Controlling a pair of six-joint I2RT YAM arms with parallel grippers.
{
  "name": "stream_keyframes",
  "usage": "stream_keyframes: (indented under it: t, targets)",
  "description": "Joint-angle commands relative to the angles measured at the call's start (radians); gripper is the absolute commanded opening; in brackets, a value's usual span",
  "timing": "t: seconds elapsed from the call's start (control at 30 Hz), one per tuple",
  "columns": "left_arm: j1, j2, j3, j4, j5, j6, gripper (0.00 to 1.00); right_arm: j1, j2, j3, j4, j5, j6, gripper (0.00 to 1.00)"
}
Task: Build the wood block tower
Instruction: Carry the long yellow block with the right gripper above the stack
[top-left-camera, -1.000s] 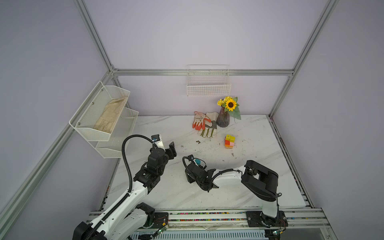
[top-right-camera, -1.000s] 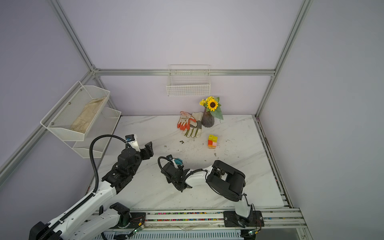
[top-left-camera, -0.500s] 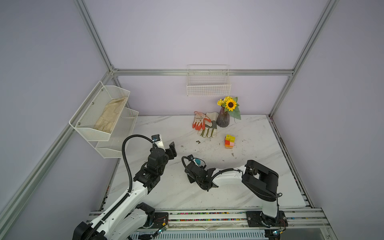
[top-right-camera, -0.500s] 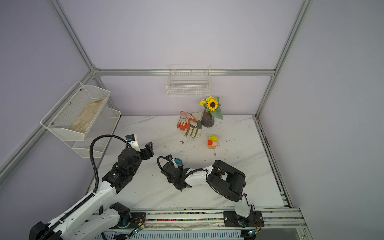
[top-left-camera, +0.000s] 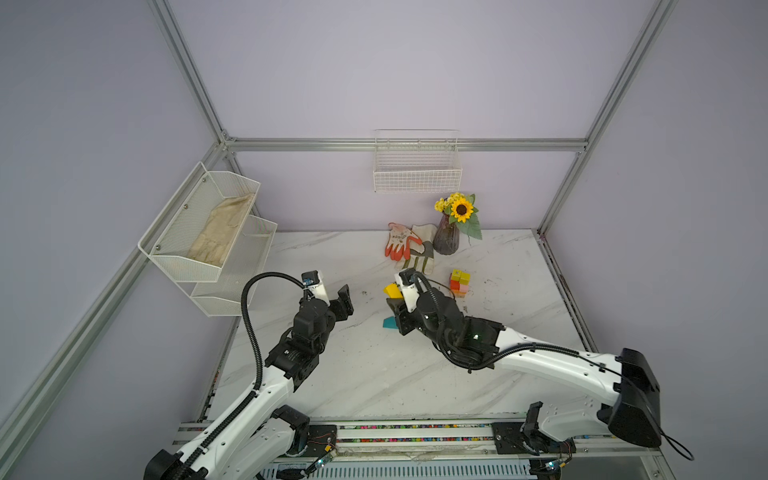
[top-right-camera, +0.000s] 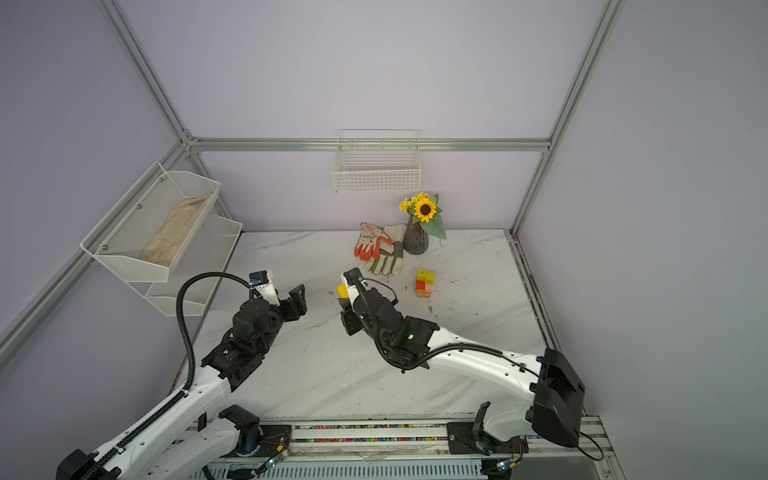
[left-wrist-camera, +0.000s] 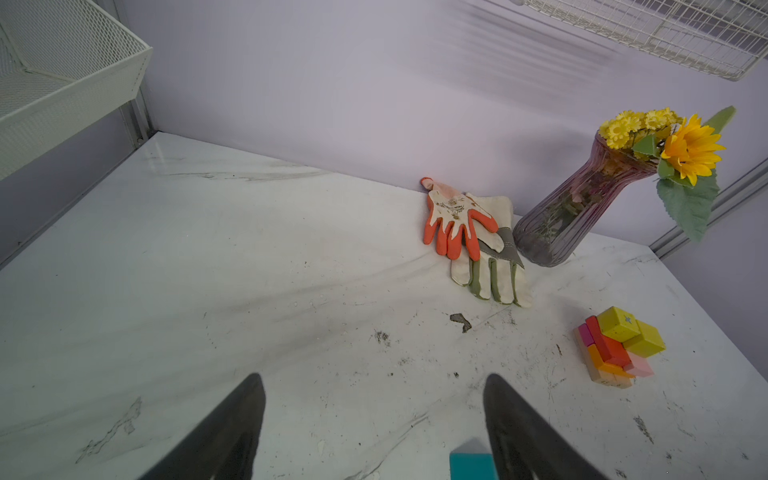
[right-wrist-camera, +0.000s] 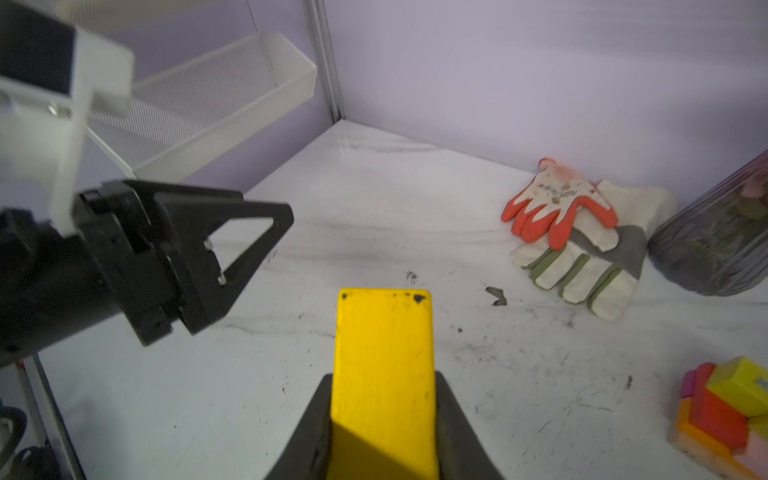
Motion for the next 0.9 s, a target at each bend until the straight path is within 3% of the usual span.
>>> stream_keyframes:
  t: [0.0, 0.03, 0.13, 0.27, 0.37, 0.47, 0.73, 0.87]
  targets:
    - [0.008, -0.002, -0.037, 0.052, 0.001, -0.011, 0.81, -0.045, -0.051, 0.059, -0.084, -0.109, -0.167, 0.0]
    - [0.008, 0.002, -0.035, 0.052, 0.005, -0.012, 0.81, -0.056, -0.062, 0.067, -0.099, -0.202, -0.244, 0.0]
    - [0.008, 0.011, -0.033, 0.054, 0.016, -0.018, 0.81, -0.102, -0.073, 0.103, -0.122, -0.191, -0.286, 0.0]
    - [0.008, 0.01, -0.031, 0.051, 0.025, -0.023, 0.81, -0.243, -0.056, 0.157, -0.167, -0.389, -0.425, 0.0]
    - [0.008, 0.004, -0.031, 0.049, 0.029, -0.025, 0.81, -0.315, -0.037, 0.194, -0.192, -0.455, -0.536, 0.0]
    - [0.008, 0.004, -0.033, 0.048, 0.03, -0.023, 0.81, -0.429, 0.016, 0.258, -0.251, -0.597, -0.6, 0.0]
    - [0.009, 0.029, -0.028, 0.05, 0.03, -0.017, 0.82, -0.767, 0.22, 0.393, -0.504, -0.998, -0.972, 0.0]
    - [0.009, 0.044, -0.028, 0.061, 0.038, -0.019, 0.81, -0.877, 0.285, 0.408, -0.544, -1.071, -1.082, 0.0]
